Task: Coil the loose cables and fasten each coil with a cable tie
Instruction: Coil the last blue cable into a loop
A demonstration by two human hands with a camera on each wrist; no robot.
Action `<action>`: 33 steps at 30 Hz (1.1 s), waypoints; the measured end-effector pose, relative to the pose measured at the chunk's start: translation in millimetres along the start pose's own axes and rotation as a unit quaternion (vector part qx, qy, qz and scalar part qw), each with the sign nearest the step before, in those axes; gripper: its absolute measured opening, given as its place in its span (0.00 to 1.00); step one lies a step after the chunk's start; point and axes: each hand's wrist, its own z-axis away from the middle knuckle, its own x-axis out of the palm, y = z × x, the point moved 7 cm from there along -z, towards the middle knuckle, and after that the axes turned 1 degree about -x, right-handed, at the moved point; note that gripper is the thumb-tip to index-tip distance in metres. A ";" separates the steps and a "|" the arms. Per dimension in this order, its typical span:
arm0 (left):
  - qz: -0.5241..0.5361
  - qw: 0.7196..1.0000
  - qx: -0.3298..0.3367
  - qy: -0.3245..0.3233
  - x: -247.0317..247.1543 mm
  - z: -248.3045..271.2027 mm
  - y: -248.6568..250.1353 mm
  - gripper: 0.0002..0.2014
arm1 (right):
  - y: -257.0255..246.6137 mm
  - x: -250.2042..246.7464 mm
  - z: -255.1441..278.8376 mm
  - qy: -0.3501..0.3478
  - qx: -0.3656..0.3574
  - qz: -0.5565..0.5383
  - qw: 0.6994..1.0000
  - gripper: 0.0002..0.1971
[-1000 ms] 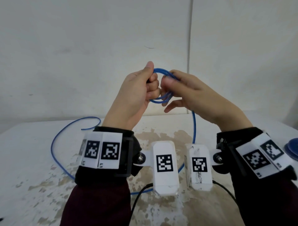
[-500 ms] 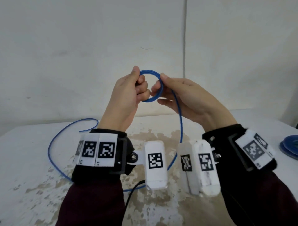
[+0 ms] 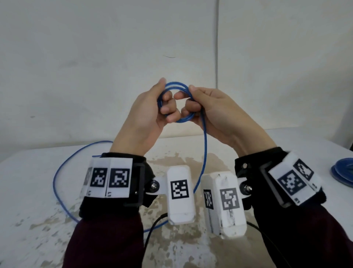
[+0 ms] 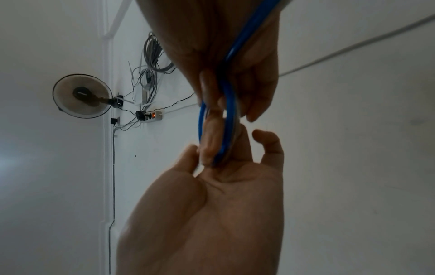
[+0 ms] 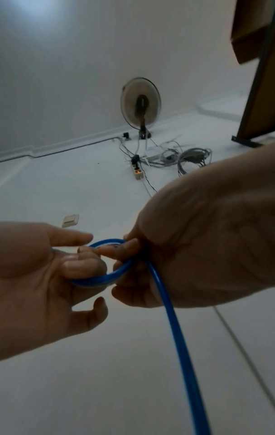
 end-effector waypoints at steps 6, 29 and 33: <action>-0.073 0.993 -0.030 -0.083 2.5 6.5 -1.1 0.16 | -3.1 2.3 2.6 -0.007 -0.005 0.120 0.993 0.18; -0.075 0.990 0.121 0.003 3.0 5.3 21.7 0.18 | -3.1 5.6 4.8 -0.045 0.026 0.066 0.996 0.19; -0.212 0.971 0.107 -0.033 8.5 5.0 11.5 0.16 | -17.8 -12.8 5.9 0.000 -0.029 0.223 0.974 0.18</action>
